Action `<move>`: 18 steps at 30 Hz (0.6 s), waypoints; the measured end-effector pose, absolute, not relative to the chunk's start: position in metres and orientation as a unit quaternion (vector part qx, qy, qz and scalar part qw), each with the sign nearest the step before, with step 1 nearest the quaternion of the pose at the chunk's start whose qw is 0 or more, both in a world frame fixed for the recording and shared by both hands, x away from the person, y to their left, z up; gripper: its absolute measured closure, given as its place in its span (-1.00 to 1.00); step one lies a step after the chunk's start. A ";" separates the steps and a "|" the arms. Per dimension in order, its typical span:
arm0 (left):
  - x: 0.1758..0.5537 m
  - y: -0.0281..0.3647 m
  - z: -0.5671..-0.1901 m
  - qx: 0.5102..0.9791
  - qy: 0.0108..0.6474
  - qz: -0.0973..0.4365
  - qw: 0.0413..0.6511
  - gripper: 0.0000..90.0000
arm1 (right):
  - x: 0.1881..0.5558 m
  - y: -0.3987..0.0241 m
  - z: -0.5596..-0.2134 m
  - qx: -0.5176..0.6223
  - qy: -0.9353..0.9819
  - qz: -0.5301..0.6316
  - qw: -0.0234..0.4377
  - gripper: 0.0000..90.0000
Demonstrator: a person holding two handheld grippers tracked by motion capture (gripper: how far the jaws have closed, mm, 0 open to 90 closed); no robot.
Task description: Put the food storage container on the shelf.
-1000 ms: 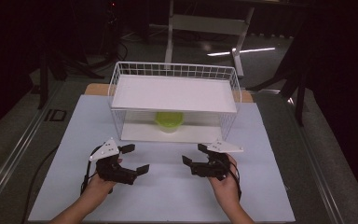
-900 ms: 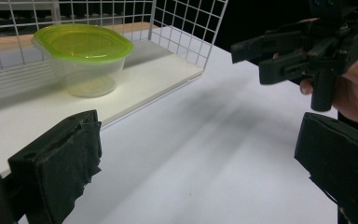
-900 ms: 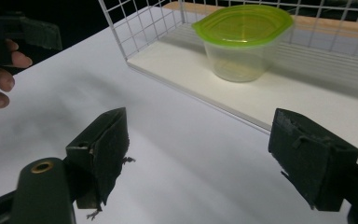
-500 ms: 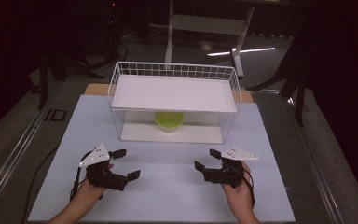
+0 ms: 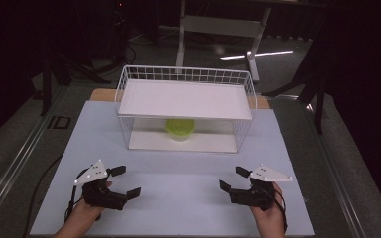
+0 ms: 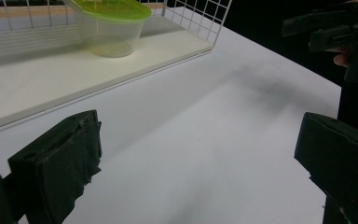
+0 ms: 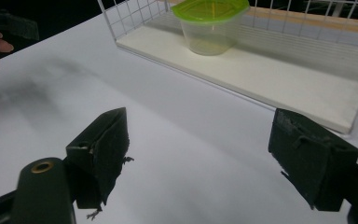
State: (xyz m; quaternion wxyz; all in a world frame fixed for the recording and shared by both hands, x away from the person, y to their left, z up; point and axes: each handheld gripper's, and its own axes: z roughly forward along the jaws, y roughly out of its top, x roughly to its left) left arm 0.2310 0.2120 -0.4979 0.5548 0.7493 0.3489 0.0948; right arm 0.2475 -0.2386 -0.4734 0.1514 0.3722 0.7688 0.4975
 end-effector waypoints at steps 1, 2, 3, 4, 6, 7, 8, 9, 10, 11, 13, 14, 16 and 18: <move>0.230 0.213 -0.499 0.750 0.350 0.095 0.554 -0.97 | 0.246 -0.240 -0.474 0.374 0.768 0.498 0.150 -0.56; 0.229 0.214 -0.499 0.749 0.351 0.096 0.553 -0.97 | 0.244 -0.243 -0.475 0.376 0.768 0.495 0.153 -0.56; 0.229 0.215 -0.500 0.749 0.352 0.096 0.554 -0.97 | 0.243 -0.246 -0.476 0.378 0.768 0.494 0.152 -0.56; 0.228 0.216 -0.500 0.748 0.353 0.097 0.554 -0.97 | 0.242 -0.248 -0.477 0.379 0.768 0.493 0.151 -0.56; 0.227 0.217 -0.502 0.746 0.354 0.097 0.556 -0.97 | 0.240 -0.250 -0.480 0.381 0.769 0.490 0.152 -0.56; 0.226 0.218 -0.502 0.746 0.355 0.097 0.555 -0.97 | 0.240 -0.251 -0.483 0.383 0.770 0.488 0.151 -0.56; 0.226 0.218 -0.503 0.746 0.355 0.099 0.555 -0.97 | 0.240 -0.252 -0.485 0.384 0.771 0.485 0.153 -0.56; 0.226 0.219 -0.503 0.746 0.355 0.101 0.554 -0.97 | 0.240 -0.252 -0.487 0.382 0.774 0.481 0.156 -0.56; 0.225 0.219 -0.504 0.746 0.355 0.102 0.554 -0.97 | 0.241 -0.252 -0.489 0.379 0.776 0.479 0.158 -0.56; 0.225 0.220 -0.504 0.745 0.357 0.101 0.554 -0.97 | 0.241 -0.252 -0.491 0.379 0.776 0.479 0.158 -0.56; 0.225 0.221 -0.506 0.743 0.359 0.102 0.555 -0.97 | 0.243 -0.253 -0.494 0.379 0.778 0.477 0.157 -0.56; 0.225 0.222 -0.507 0.742 0.361 0.102 0.555 -0.97 | 0.242 -0.253 -0.495 0.380 0.778 0.476 0.155 -0.56; 0.226 0.224 -0.508 0.742 0.363 0.105 0.554 -0.97 | 0.243 -0.253 -0.497 0.380 0.781 0.472 0.153 -0.56; 0.226 0.225 -0.510 0.742 0.364 0.108 0.552 -0.97 | 0.243 -0.254 -0.499 0.381 0.778 0.476 0.150 -0.56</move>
